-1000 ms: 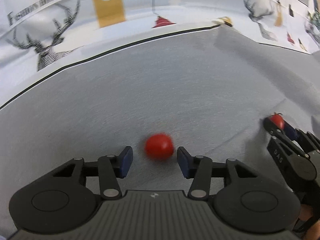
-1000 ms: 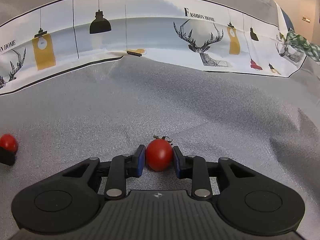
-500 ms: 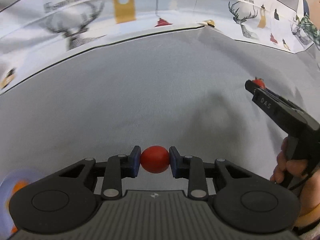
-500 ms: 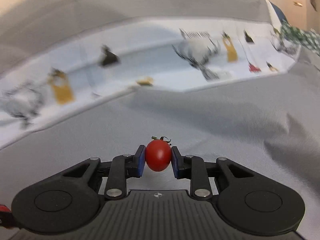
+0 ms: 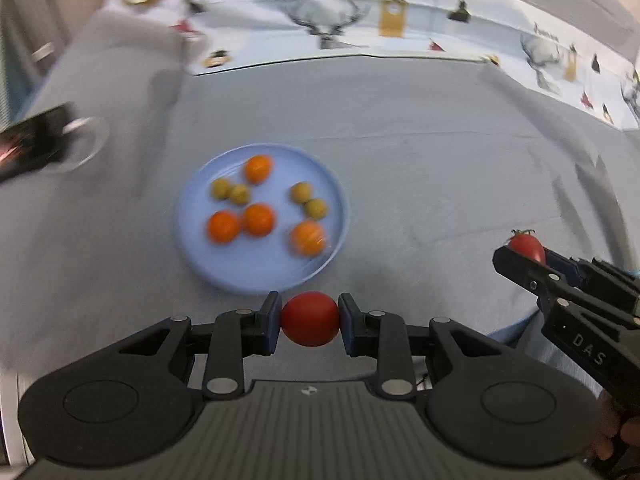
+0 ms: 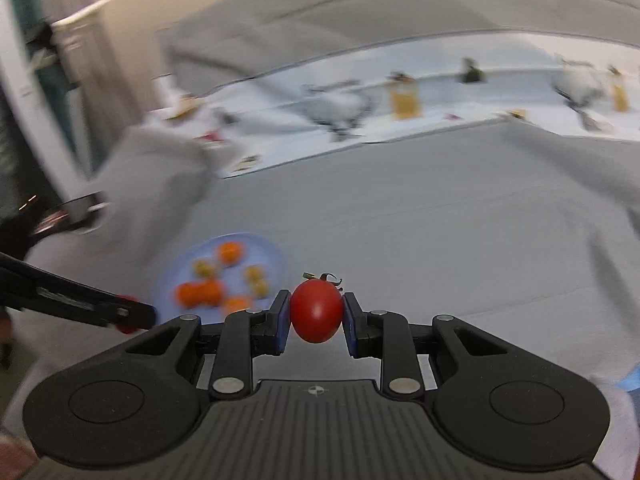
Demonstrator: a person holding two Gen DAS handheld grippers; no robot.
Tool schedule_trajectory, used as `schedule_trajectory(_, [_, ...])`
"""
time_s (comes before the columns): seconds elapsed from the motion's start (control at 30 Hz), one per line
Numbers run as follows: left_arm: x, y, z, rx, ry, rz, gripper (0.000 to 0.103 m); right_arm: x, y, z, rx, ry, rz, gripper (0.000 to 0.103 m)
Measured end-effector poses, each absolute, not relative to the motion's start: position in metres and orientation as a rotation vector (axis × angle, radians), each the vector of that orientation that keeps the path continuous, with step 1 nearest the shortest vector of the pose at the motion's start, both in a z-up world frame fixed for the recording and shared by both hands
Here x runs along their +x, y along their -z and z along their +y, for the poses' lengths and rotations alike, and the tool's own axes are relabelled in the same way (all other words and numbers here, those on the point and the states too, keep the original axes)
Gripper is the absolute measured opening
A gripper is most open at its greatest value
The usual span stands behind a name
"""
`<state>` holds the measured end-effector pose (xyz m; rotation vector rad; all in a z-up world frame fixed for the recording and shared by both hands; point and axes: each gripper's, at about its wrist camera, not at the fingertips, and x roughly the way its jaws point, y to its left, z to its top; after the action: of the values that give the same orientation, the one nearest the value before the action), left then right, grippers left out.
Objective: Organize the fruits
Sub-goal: 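Carry both red cherry tomatoes over the blue plate with both tools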
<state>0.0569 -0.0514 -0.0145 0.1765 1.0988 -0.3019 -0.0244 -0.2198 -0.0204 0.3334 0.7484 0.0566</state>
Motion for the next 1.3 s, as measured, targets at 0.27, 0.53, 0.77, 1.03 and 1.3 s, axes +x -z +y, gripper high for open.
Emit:
schedule_trajectory(0.27, [0.003, -0.001, 0.012, 0.055, 0.275, 1.021, 0.033, -0.038, -0.018, -0.159, 0.236, -0.148, 0.743, 0.028])
schedule_trajectory(0.53, [-0.018, -0.014, 0.039, -0.010, 0.289, 0.951, 0.033, -0.067, -0.031, -0.123, 0.126, -0.125, 0.742, 0.028])
schedule_trajectory(0.77, [-0.018, -0.015, 0.041, -0.014, 0.302, 0.940, 0.033, -0.069, -0.030, -0.121, 0.105, -0.097, 0.751, 0.028])
schedule_trajectory(1.03, [-0.003, -0.008, 0.048, -0.022, 0.274, 0.974, 0.033, -0.056, -0.021, -0.119, 0.100, -0.112, 0.784, 0.028])
schedule_trajectory(1.3, [0.040, 0.001, 0.043, 0.023, 0.243, 0.988, 0.033, -0.029, -0.005, -0.123, 0.115, -0.098, 0.813, 0.028])
